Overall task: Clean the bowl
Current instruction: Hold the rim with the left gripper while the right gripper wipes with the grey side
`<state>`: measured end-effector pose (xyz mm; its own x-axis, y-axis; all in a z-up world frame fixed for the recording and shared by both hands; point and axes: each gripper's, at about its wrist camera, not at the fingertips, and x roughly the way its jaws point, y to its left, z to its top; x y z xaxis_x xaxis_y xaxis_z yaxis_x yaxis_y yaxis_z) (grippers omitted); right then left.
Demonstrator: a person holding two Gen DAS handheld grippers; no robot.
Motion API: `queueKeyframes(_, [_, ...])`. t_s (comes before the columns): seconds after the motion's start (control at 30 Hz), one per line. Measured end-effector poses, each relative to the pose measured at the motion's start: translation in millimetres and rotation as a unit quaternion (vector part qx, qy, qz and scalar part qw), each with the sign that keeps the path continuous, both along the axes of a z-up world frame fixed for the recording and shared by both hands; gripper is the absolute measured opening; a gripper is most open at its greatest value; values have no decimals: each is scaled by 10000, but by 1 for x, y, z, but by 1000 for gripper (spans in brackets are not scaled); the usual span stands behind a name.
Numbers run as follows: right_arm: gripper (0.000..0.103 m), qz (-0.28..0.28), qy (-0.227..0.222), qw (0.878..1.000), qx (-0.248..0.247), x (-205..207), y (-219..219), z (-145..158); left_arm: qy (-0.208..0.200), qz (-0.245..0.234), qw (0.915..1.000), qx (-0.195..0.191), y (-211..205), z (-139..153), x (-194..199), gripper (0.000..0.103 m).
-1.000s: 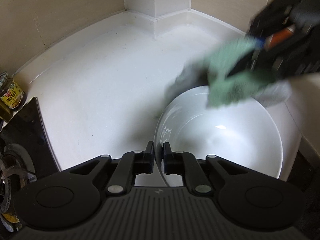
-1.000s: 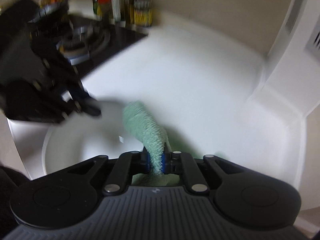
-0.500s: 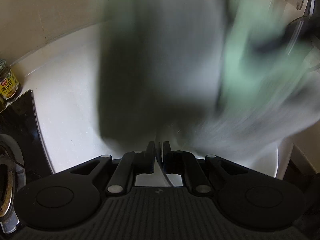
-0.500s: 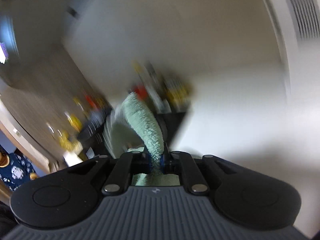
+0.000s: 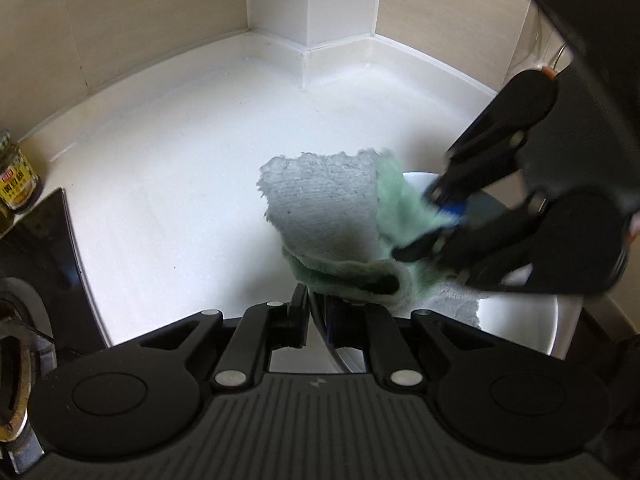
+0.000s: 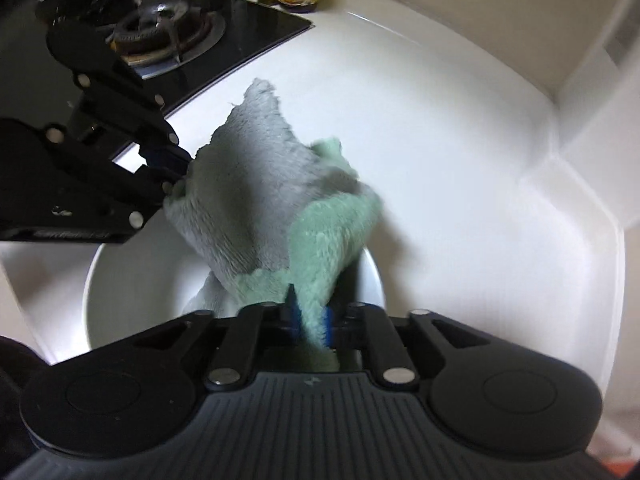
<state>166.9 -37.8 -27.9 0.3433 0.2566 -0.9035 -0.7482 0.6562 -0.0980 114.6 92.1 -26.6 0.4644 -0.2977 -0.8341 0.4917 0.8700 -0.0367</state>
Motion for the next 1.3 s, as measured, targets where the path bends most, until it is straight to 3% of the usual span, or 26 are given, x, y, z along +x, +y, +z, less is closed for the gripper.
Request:
queueKeyframes(0.13, [7, 546, -123, 9983, -143, -16, 16, -14, -23, 89, 10000, -33, -4, -2, 6, 5])
queueKeyframes(0.27, [7, 1350, 354, 9894, -407, -31, 14, -7, 5, 78, 10000, -60, -3, -4, 8, 5])
queueKeyframes(0.43, [9, 1197, 271, 9886, -868, -21, -2, 1, 11, 26, 10000, -63, 1, -1, 4, 5])
queueKeyframes(0.5, [16, 1030, 133, 9921, -706, -19, -12, 15, 8, 26, 10000, -80, 2, -1, 4, 5])
queueKeyframes(0.6, [16, 715, 46, 9973, -141, -19, -31, 44, -18, 13, 10000, -60, -1, -3, 5, 5])
queueKeyframes(0.67, [17, 604, 63, 9981, 85, -19, -34, 48, -41, -10, 10000, -17, -2, -3, 5, 5])
queueKeyframes(0.9, [10, 444, 425, 9972, 425, -10, -3, 0, -53, 31, 10000, 12, -5, -4, 8, 5])
queueKeyframes(1.0, [9, 842, 463, 9952, 186, -24, 16, -5, -29, 11, 10000, 21, -6, -5, 10, 5])
queueKeyframes(1.07, [9, 1234, 736, 9896, -60, -31, 15, -2, -4, -17, 10000, -2, -6, -4, 9, 6])
queueKeyframes(1.13, [6, 1507, 729, 9844, -541, -33, 12, -1, -7, -39, 10000, 12, -7, -4, 8, 6])
queueKeyframes(1.2, [5, 1340, 512, 9864, -804, -23, 13, -2, -26, -45, 10000, 42, -9, -4, 8, 6])
queueKeyframes(1.3, [7, 1069, 235, 9915, -709, -13, 21, -6, -43, -64, 9999, 93, -10, -4, 8, 6])
